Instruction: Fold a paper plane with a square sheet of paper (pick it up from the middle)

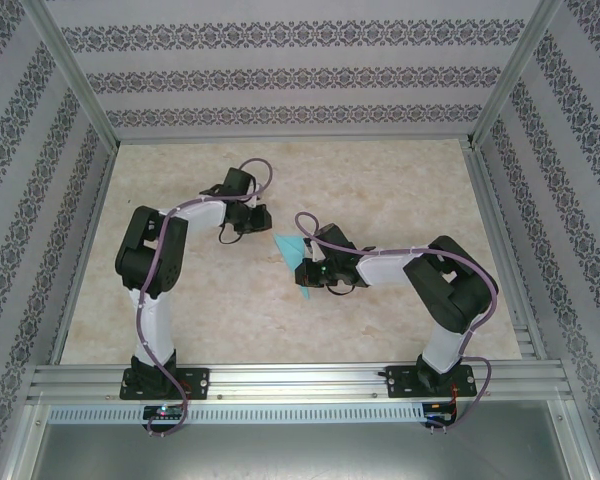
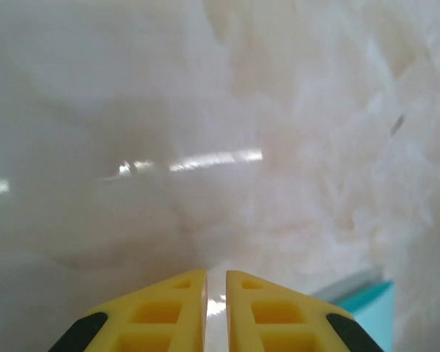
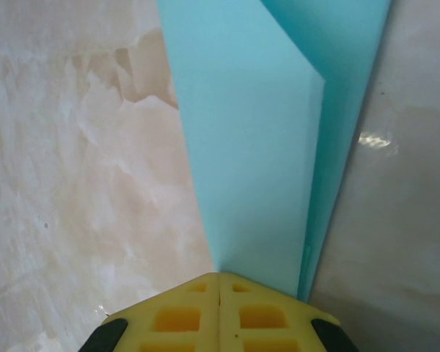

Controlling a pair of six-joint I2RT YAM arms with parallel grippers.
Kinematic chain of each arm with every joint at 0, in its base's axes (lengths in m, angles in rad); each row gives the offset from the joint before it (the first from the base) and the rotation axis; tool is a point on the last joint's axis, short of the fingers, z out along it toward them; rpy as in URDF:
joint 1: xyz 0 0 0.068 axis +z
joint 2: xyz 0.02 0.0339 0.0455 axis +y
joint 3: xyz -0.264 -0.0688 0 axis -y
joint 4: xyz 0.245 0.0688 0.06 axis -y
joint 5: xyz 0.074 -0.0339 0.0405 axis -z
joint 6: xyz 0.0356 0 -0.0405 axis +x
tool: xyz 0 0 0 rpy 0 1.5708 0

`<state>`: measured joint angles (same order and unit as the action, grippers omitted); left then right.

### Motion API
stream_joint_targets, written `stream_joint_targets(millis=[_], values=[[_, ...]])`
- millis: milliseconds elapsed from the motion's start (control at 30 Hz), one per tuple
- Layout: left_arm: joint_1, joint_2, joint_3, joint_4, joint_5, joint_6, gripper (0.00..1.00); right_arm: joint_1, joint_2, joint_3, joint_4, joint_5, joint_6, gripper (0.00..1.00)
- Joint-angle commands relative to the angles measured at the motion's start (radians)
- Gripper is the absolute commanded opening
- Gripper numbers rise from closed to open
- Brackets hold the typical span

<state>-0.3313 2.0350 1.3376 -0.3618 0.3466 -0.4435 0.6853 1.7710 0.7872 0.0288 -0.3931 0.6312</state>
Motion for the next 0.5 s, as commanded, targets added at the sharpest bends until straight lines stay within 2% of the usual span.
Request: stream_joint_targets(millis=[0,100,200,300,467], values=[[0.006,-0.003,0.033,-0.037,-0.045,0.040,0.17,0.005,0.026,-0.052,-0.179,0.070,0.011,0.07],[0.007,-0.064,-0.004,-0.025,-0.038,0.011,0.19,0.006,-0.010,-0.045,-0.134,0.038,0.035,0.10],[0.002,-0.158,-0.088,0.002,-0.039,-0.048,0.25,0.004,-0.079,-0.021,-0.109,0.030,0.058,0.17],[-0.022,-0.259,-0.180,0.007,-0.069,-0.107,0.30,-0.002,-0.170,0.002,-0.114,0.060,0.073,0.31],[-0.111,-0.398,-0.274,-0.053,-0.186,-0.179,0.40,-0.037,-0.328,-0.021,-0.191,0.202,0.080,0.55]])
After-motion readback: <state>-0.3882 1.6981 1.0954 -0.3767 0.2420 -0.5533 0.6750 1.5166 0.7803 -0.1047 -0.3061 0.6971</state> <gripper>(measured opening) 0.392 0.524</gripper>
